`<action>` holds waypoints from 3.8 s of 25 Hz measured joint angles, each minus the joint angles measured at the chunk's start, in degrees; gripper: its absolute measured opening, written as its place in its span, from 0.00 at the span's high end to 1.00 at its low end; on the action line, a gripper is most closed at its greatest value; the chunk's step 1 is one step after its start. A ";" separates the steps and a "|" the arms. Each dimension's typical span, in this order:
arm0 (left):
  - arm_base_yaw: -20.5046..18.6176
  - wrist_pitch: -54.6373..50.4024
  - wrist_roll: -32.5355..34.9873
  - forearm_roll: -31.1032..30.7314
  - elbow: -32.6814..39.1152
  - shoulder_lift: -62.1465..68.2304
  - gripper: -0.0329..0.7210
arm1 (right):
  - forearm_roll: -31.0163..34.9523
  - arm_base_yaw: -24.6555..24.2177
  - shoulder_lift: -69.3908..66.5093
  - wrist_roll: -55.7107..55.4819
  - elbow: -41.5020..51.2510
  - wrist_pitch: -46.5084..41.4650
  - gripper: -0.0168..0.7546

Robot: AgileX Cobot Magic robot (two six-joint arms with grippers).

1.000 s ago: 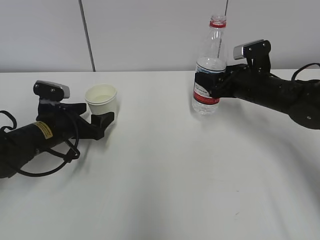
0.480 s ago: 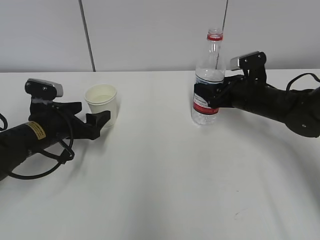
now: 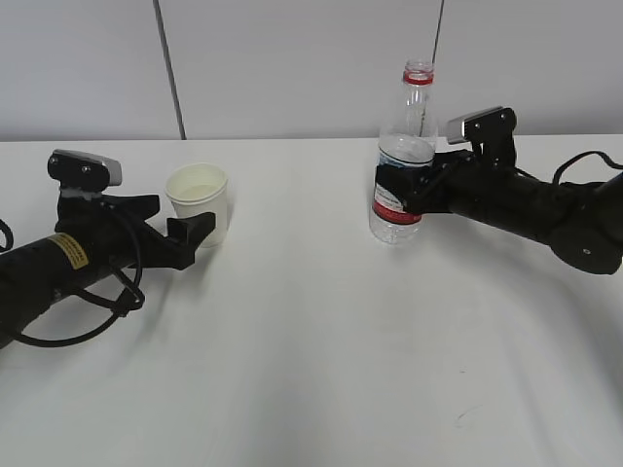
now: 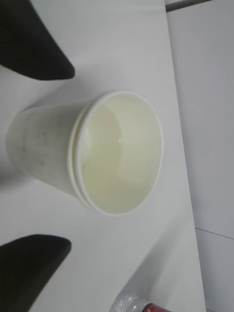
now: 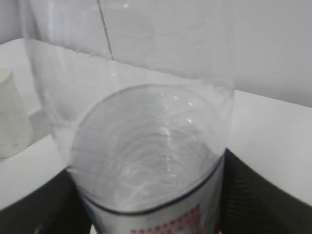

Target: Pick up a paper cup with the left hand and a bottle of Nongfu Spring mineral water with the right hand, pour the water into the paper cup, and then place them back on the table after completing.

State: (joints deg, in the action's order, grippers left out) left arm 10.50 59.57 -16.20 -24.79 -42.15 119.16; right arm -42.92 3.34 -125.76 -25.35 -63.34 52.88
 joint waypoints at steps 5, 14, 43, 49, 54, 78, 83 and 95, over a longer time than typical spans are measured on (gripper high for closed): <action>0.00 0.00 0.00 0.00 0.00 0.00 0.18 | 0.00 0.00 -0.10 0.00 0.00 0.00 0.35; 0.00 0.00 0.00 0.00 0.00 0.00 0.18 | -0.10 0.00 -0.10 0.00 0.00 0.00 0.17; 0.00 -0.06 0.00 -0.04 0.16 0.00 0.18 | 0.86 0.00 2.81 1.20 5.42 -2.97 0.14; 0.00 -0.06 0.00 -0.04 0.16 0.00 0.18 | 0.95 0.00 3.09 0.62 5.54 -5.31 0.17; 0.00 -0.06 0.00 -0.14 0.16 0.00 0.18 | 1.33 0.00 4.52 0.49 7.96 -6.19 0.21; 0.00 -0.75 0.00 -0.89 2.64 -3.41 0.18 | 2.05 0.00 19.01 0.45 16.65 -17.17 0.22; 0.00 -3.96 -0.20 -1.09 4.33 -8.37 0.18 | 1.95 0.00 23.20 0.45 16.65 -19.51 0.22; 0.00 -21.26 -2.16 1.77 3.42 -22.70 0.24 | 1.95 0.00 34.77 -0.58 16.65 -25.89 0.22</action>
State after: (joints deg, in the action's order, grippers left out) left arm 10.50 38.31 -18.36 -23.02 -38.72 96.46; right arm -40.97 3.34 -90.98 -25.93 -46.68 26.99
